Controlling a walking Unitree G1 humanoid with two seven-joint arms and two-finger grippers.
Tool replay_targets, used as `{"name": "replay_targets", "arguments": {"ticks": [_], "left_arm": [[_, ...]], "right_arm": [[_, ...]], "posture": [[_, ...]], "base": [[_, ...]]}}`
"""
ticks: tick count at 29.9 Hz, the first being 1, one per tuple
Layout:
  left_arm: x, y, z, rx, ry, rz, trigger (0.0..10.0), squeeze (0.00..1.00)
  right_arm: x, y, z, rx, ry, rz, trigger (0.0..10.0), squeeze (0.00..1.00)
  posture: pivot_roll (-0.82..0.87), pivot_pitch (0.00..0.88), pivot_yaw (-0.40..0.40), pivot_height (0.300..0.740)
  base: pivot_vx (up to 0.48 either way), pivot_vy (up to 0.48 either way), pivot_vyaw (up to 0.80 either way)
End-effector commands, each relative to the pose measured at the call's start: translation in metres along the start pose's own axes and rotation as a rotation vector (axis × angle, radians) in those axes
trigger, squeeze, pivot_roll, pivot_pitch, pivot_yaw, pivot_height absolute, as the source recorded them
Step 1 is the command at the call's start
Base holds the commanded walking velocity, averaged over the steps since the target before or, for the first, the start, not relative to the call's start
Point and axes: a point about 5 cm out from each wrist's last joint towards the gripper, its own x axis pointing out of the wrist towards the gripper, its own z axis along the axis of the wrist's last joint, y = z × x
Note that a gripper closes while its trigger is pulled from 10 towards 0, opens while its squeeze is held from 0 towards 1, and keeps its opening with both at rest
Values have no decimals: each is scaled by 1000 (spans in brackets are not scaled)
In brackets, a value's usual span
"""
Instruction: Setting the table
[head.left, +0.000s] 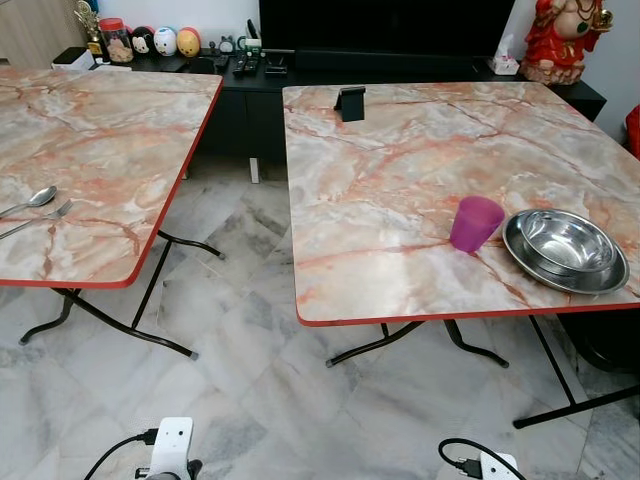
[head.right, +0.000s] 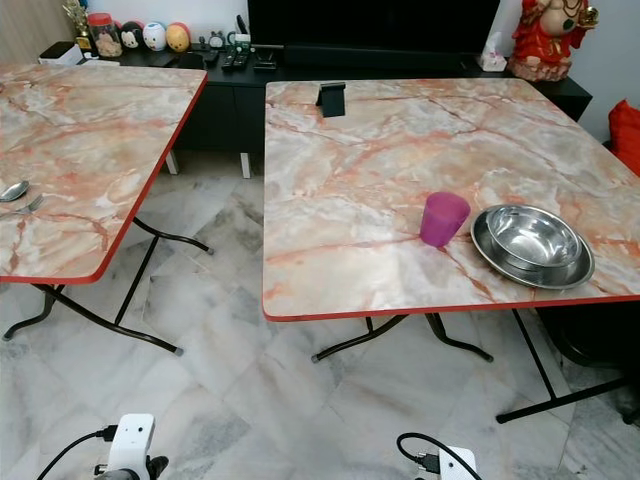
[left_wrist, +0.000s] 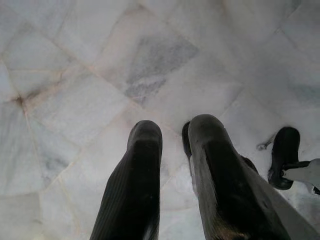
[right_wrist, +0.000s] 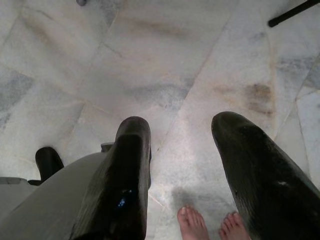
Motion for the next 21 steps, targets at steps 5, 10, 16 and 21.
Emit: {"name": "replay_targets", "arguments": {"ticks": [5, 10, 16, 21], "left_arm": [[0, -6, -2, 12, 13, -17, 10000, 0], [0, -7, -2, 11, 16, -18, 10000, 0], [0, -7, -5, 9, 22, -15, 10000, 0], [0, -7, -6, 11, 24, -15, 10000, 0]], "right_arm": [[-1, -6, -3, 18, 12, -24, 10000, 0], [-1, -5, -2, 21, 12, -24, 10000, 0], [0, -4, -1, 21, 7, -20, 10000, 0], [-1, -2, -2, 12, 9, -11, 10000, 0]], "posture": [[-32, 0, -29, 740], [-33, 0, -31, 740], [-32, 0, -28, 740], [-30, 0, -24, 740]], "base": [[0, 328, 0], [0, 328, 0], [0, 328, 0], [0, 328, 0]]}}
